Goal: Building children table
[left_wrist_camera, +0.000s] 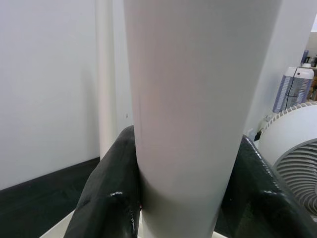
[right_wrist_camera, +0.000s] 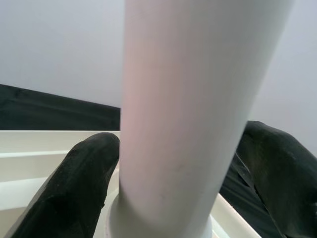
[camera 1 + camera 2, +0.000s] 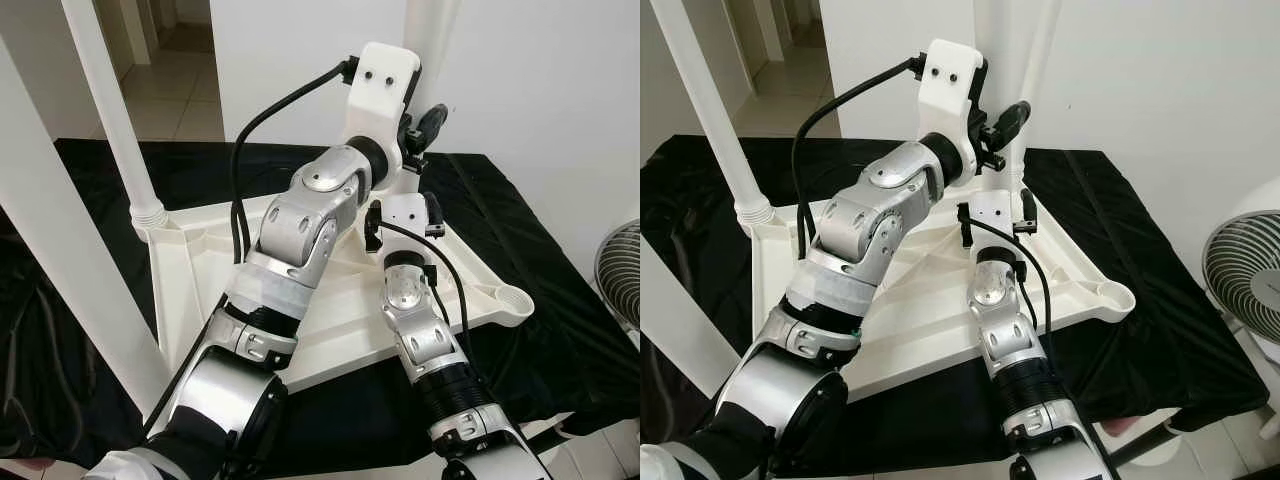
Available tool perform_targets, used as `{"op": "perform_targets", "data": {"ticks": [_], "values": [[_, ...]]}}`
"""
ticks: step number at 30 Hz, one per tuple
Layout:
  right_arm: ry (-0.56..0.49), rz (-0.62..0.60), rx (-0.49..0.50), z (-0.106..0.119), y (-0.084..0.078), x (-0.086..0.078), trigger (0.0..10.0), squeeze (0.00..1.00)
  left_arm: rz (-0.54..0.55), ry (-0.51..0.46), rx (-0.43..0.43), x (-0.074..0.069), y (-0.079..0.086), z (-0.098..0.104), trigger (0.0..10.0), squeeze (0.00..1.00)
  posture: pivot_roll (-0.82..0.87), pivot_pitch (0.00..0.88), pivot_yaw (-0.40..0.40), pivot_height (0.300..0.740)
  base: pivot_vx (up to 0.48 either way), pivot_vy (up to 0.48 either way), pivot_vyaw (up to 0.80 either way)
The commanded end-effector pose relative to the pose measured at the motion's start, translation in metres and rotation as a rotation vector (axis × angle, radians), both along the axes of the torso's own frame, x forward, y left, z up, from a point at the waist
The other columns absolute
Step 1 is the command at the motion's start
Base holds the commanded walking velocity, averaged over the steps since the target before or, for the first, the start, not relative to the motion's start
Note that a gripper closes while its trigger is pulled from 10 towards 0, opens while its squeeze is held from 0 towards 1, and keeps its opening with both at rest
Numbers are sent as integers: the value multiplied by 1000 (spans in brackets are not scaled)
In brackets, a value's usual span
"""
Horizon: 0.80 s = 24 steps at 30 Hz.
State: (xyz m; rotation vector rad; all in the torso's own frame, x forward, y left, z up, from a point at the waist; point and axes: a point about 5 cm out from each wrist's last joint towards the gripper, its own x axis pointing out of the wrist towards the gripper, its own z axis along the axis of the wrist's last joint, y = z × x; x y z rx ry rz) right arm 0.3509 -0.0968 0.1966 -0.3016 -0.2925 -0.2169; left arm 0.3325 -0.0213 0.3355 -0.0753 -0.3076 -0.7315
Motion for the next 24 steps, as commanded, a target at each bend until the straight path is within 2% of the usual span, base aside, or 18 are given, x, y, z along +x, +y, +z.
{"op": "perform_targets", "data": {"ticks": [1, 18, 19, 20, 21, 23, 24], "values": [[-13, -8, -6, 1, 2, 0, 10000, 0, 23, -20, -23, -2, -3, 9, 10000, 0, 16, 27, -50, 740, 0, 0, 0], [-85, -56, 30, 14, -4, 4, 10000, 0, 4, -20, -19, -5, -6, 9, 10000, 0, 23, 25, -45, 740, 0, 0, 0], [-88, -61, 32, 15, -4, 5, 7412, 0, 3, -21, -19, -6, -7, 9, 10000, 0, 26, 24, -46, 740, 0, 0, 0], [-91, -64, 33, 15, -4, 5, 7412, 0, 2, -21, -20, -6, -7, 9, 10000, 0, 26, 24, -46, 740, 0, 0, 0], [-93, -68, 41, 15, -5, 5, 4431, 0, 2, -22, -20, -7, -7, 10, 10000, 0, 29, 24, -47, 740, 0, 0, 0], [-94, -69, 46, 15, -5, 5, 4431, 0, 2, -22, -21, -7, -7, 10, 10000, 0, 29, 24, -47, 740, 0, 0, 0], [-93, -77, 51, 14, -6, 6, 314, 0, 2, -23, -22, -7, -7, 10, 10000, 0, 31, 25, -47, 740, 0, 0, 0]]}}
